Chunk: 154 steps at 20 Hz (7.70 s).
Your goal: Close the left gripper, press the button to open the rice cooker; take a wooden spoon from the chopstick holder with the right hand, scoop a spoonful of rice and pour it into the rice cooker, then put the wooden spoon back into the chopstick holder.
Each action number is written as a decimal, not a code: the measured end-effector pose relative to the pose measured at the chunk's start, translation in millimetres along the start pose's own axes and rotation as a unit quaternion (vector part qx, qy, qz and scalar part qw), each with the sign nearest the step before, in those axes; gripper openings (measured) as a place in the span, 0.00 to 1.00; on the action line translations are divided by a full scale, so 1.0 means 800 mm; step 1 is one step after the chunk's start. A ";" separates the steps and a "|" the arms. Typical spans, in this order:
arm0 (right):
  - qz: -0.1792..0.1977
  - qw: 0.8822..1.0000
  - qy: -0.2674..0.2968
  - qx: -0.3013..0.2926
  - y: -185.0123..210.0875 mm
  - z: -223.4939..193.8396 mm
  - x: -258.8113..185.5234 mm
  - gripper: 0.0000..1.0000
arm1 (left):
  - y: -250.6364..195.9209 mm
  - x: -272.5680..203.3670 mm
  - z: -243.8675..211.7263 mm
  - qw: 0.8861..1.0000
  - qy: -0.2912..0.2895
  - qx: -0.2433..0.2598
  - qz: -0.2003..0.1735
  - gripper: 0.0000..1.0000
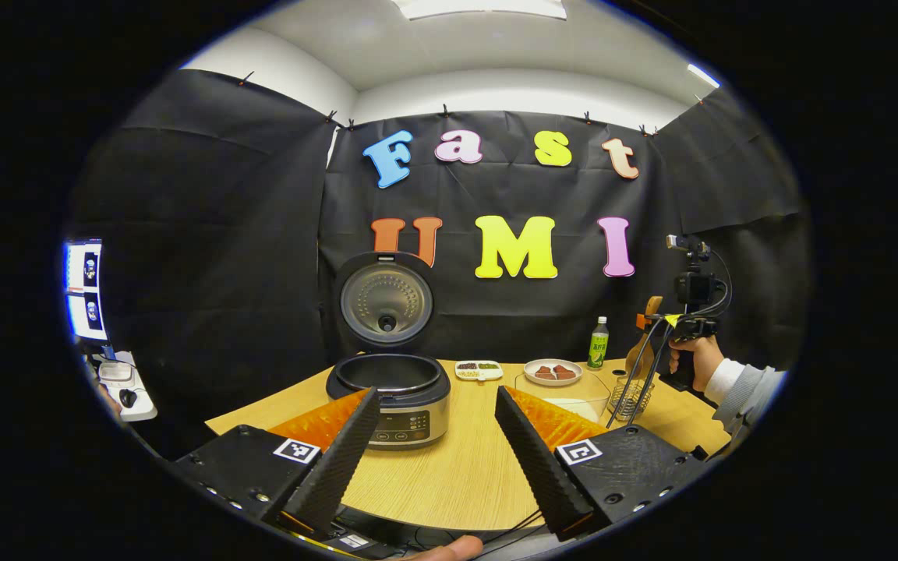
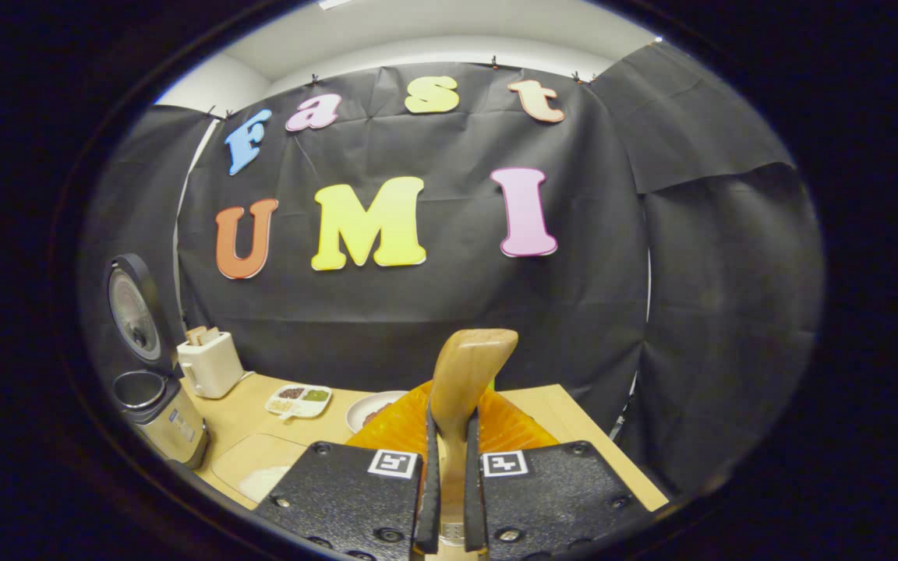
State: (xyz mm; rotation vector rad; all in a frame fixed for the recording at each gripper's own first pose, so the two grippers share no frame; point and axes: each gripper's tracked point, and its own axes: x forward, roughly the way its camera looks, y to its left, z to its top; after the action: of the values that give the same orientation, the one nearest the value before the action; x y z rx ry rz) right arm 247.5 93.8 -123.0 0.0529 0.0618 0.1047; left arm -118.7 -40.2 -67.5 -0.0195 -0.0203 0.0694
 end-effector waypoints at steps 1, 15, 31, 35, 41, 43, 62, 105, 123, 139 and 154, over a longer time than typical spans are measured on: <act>0.002 1.000 0.004 0.010 -0.003 -0.007 0.002 0.17 | -0.002 0.001 0.002 1.000 0.000 -0.002 0.001 0.95; 0.023 0.994 0.003 0.102 -0.036 -0.022 -0.010 0.99 | 0.028 0.064 -0.037 0.998 0.049 -0.004 0.044 0.95; 0.035 0.998 -0.047 0.025 -0.038 0.096 -0.155 1.00 | 0.096 0.194 0.156 0.997 0.001 0.009 0.071 0.95; 0.078 0.995 -0.051 0.027 -0.013 0.098 -0.193 0.97 | 0.080 0.221 0.200 0.999 -0.002 -0.017 0.044 0.95; 0.100 0.993 -0.059 0.020 -0.005 0.089 -0.228 0.98 | 0.102 0.255 0.246 0.997 -0.023 0.028 0.074 0.95; 0.089 0.994 -0.066 0.011 -0.012 0.089 -0.231 1.00 | 0.112 0.271 0.261 0.995 -0.041 0.038 0.080 0.95; 0.044 0.996 -0.073 -0.001 -0.020 0.061 -0.272 0.97 | 0.188 0.532 0.176 0.995 0.026 0.007 0.095 0.94; 0.095 0.987 -0.123 -0.036 0.049 0.075 -0.482 0.98 | 0.116 0.273 -0.080 0.970 0.237 -0.009 0.053 0.96; 0.085 0.989 -0.118 -0.041 0.035 0.076 -0.483 0.98 | 0.109 0.252 -0.086 0.988 0.146 0.008 0.056 0.96; 0.057 0.994 -0.089 -0.014 0.015 0.070 -0.453 1.00 | 0.044 0.104 0.089 1.000 0.029 0.003 0.001 0.94; 0.034 0.998 -0.061 0.006 -0.006 0.068 -0.453 0.98 | -0.003 -0.042 0.092 0.999 -0.039 -0.011 -0.035 0.93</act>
State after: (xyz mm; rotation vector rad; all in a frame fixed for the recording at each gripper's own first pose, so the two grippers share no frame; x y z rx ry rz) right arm -108.4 48.0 -47.7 0.0729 -0.0618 0.1682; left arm -153.9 -43.7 5.5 -0.0389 -0.1000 0.0007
